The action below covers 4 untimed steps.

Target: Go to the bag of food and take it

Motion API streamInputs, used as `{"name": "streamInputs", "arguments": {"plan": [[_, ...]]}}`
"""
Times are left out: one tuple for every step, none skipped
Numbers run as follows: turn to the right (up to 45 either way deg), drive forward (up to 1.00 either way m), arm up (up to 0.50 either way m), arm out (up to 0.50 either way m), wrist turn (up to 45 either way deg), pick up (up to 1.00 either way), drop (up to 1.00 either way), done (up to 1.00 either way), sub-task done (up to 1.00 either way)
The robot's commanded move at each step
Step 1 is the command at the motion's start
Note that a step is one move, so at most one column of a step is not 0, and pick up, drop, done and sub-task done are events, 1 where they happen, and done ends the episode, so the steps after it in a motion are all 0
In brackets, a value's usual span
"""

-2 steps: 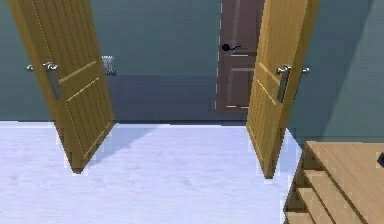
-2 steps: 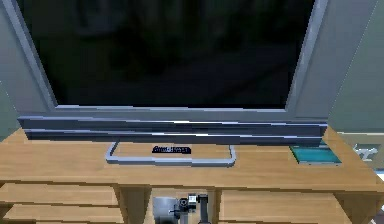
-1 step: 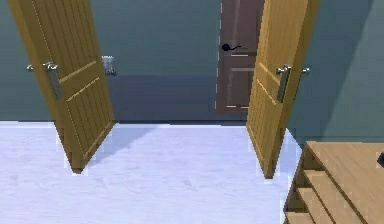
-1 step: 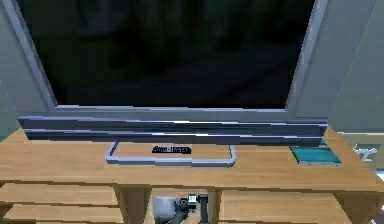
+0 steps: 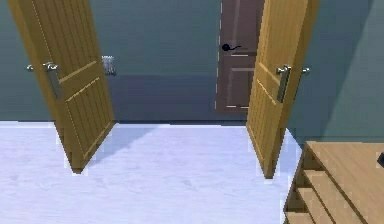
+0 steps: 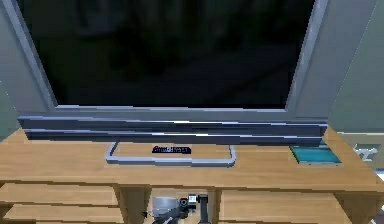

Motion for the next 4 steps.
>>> {"name": "streamInputs", "arguments": {"plan": [[0.0,0.0,0.0,0.0,45.0,0.0,0.0,0.0,0.0],[0.0,0.0,0.0,0.0,27.0,0.0,0.0,0.0,0.0],[0.0,0.0,-0.3,0.0,0.0,0.0,0.0,0.0,0.0],[0.0,0.0,0.0,0.0,0.0,1.0,0.0,0.0,0.0]]}}
